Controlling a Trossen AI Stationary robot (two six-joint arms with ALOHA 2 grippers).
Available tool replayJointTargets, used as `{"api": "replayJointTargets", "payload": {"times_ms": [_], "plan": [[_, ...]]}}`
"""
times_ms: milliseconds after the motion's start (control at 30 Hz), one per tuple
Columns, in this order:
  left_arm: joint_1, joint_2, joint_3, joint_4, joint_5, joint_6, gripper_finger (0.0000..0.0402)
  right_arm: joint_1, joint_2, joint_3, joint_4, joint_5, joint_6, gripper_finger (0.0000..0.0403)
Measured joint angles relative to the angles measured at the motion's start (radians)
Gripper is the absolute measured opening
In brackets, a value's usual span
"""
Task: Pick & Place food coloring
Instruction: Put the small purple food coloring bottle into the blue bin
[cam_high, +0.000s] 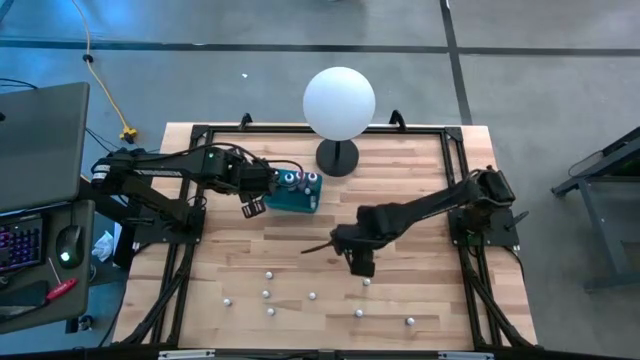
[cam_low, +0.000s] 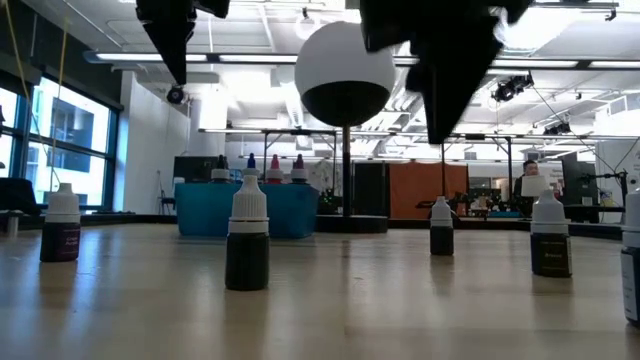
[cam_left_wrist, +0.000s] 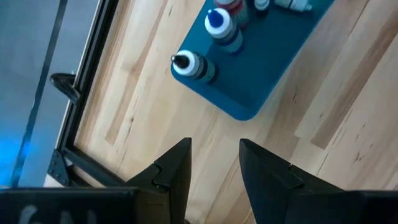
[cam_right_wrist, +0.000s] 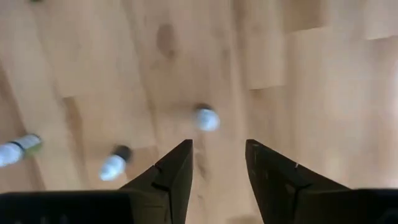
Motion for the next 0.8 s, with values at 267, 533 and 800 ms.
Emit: {"api": "replayJointTargets", "payload": {"times_ms": [267, 533, 800], "plan": [[0.000, 0.000, 0.000, 0.024, 0.033, 0.020, 0.0130, 0.003, -0.001, -0.202, 0.263, -0.099, 0.031, 0.0140], [0.000, 0.000, 0.000, 0.026, 0.055, 0.020, 0.0130, -0.041, -0.001, -0.349, 0.472, -0.107, 0.024, 0.0140], [0.000, 0.000, 0.000, 0.025, 0.055, 0.023, 0.0130, -0.079, -0.003, -0.438, 0.565, -0.163, 0.022, 0.0127]]}}
